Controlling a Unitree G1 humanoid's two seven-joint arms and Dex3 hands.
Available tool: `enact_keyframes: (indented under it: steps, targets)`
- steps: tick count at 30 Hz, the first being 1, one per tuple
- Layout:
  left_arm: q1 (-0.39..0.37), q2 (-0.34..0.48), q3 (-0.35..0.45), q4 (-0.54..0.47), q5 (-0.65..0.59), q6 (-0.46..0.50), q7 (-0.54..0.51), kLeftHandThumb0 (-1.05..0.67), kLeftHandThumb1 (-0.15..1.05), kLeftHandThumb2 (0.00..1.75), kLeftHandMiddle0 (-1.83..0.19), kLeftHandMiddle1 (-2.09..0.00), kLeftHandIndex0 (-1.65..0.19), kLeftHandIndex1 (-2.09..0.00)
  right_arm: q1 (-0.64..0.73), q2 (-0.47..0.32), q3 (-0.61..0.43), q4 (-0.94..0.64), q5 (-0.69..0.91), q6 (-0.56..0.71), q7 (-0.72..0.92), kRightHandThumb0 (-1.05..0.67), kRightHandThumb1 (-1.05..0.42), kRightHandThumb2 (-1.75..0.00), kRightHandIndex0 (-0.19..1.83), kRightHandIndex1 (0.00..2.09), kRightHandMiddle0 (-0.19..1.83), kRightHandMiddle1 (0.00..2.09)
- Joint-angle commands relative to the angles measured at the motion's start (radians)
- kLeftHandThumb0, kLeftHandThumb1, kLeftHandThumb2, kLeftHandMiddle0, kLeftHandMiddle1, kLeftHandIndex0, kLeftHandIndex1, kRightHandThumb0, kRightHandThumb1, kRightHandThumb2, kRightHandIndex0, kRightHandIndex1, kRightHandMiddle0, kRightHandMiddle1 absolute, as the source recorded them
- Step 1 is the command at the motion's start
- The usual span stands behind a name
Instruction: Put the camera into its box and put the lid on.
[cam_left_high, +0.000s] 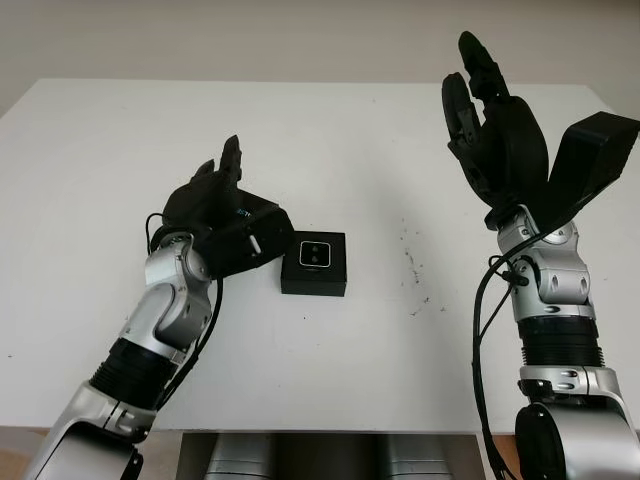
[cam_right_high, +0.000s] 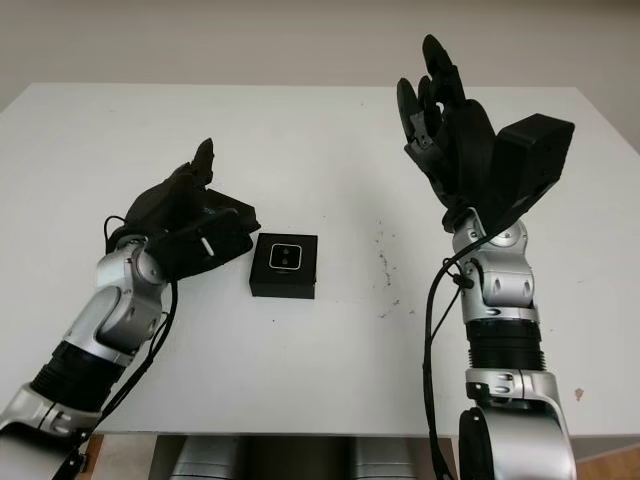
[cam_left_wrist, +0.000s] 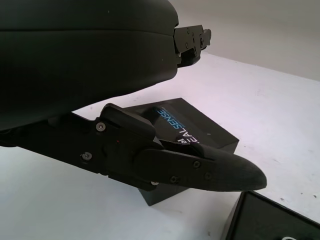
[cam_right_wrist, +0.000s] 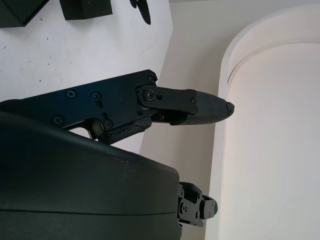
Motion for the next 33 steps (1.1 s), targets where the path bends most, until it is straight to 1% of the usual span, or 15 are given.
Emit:
enact_keyframes:
  steps: [1,6,8,11,14,16,20,21,22,23,24,25,26,28,33]
  targets:
    - [0.02,0.001,-0.018,-0.04,0.045,0.019,0.016,-0.98,1.05,0.34,-0.06,-0.11,0.19,0.0,0.004,0.006,-0.002,-0.009,-0.001,-0.005,-0.007,-0.6,-1.05,-0.45,-0.14,0.05,-0.16,0.25]
    - [0.037,-0.001,-0.063,-0.046,0.184,0.079,0.032,-1.0,1.05,0.34,-0.06,-0.11,0.17,-0.02,0.004,0.008,-0.001,-0.002,-0.002,-0.005,-0.012,-0.59,-1.05,-0.43,-0.14,0.06,-0.16,0.26]
    - [0.036,0.002,-0.086,-0.027,0.249,0.098,0.038,-0.99,1.05,0.36,-0.07,-0.1,0.14,-0.04,0.004,0.008,0.001,-0.002,-0.004,-0.008,-0.011,-0.59,-1.05,-0.43,-0.14,0.06,-0.16,0.26]
    - [0.032,-0.014,-0.099,0.011,0.315,0.131,0.054,-0.96,1.05,0.34,-0.07,-0.09,0.12,-0.05,0.005,0.01,-0.001,-0.005,0.002,-0.005,-0.006,-0.58,-1.05,-0.44,-0.14,0.05,-0.17,0.26]
    - [0.024,-0.035,-0.09,0.056,0.334,0.145,0.094,-0.96,1.05,0.32,-0.08,-0.09,0.11,-0.06,0.008,0.011,-0.002,-0.01,0.006,0.001,-0.006,-0.58,-1.05,-0.44,-0.14,0.06,-0.17,0.26]
    - [0.015,-0.046,-0.079,0.087,0.325,0.141,0.12,-0.94,1.05,0.29,-0.14,-0.11,0.08,-0.07,0.008,0.012,-0.005,-0.006,0.013,-0.001,-0.001,-0.58,-1.05,-0.44,-0.14,0.05,-0.16,0.27]
    - [-0.016,-0.061,-0.071,0.146,0.317,0.153,0.123,-0.95,1.05,0.32,-0.19,-0.16,0.06,-0.08,0.014,0.011,-0.002,-0.011,0.012,-0.003,0.001,-0.58,-1.05,-0.43,-0.15,0.05,-0.16,0.28]
    - [-0.024,-0.063,-0.072,0.161,0.316,0.155,0.122,-0.95,1.05,0.33,-0.15,-0.27,0.05,-0.08,0.015,0.01,-0.001,-0.012,0.01,-0.004,0.0,-0.57,-1.05,-0.43,-0.15,0.05,-0.17,0.28]
    - [-0.03,-0.065,-0.069,0.171,0.31,0.155,0.124,-0.95,1.05,0.34,-0.05,-0.49,0.05,-0.08,0.015,0.009,0.0,-0.012,0.008,-0.005,0.001,-0.57,-1.05,-0.44,-0.15,0.05,-0.17,0.28]
    - [-0.034,-0.069,-0.064,0.176,0.297,0.15,0.127,-0.95,1.05,0.34,0.09,-0.84,0.05,-0.08,0.015,0.009,-0.001,-0.01,0.007,-0.005,-0.001,-0.57,-1.05,-0.44,-0.14,0.05,-0.17,0.28]
    - [-0.037,-0.072,-0.055,0.178,0.278,0.143,0.126,-0.95,1.05,0.34,0.14,-0.99,0.05,-0.08,0.014,0.009,-0.001,-0.009,0.006,-0.005,-0.002,-0.57,-1.05,-0.44,-0.14,0.05,-0.16,0.29]
    - [-0.041,-0.074,-0.046,0.181,0.255,0.132,0.128,-0.95,1.05,0.34,0.17,-1.01,0.05,-0.07,0.014,0.009,-0.001,-0.009,0.005,-0.005,-0.003,-0.57,-1.05,-0.44,-0.14,0.05,-0.16,0.29]
    - [-0.043,-0.075,-0.04,0.183,0.239,0.124,0.13,-0.96,1.05,0.34,0.18,-1.09,0.05,-0.07,0.015,0.009,-0.001,-0.009,0.003,-0.005,-0.004,-0.57,-1.05,-0.44,-0.14,0.06,-0.16,0.29]
    - [-0.049,-0.074,-0.035,0.191,0.213,0.111,0.125,-0.97,1.05,0.35,0.19,-1.15,0.05,-0.07,0.015,0.008,-0.001,-0.007,0.004,-0.007,-0.001,-0.57,-1.05,-0.44,-0.14,0.06,-0.17,0.29]
    - [-0.056,-0.072,-0.014,0.176,0.123,0.081,0.072,-0.96,1.05,0.3,0.19,-1.13,0.02,-0.09,0.02,0.009,-0.001,-0.014,0.003,-0.002,-0.002,-0.57,-1.05,-0.44,-0.15,0.05,-0.17,0.29]
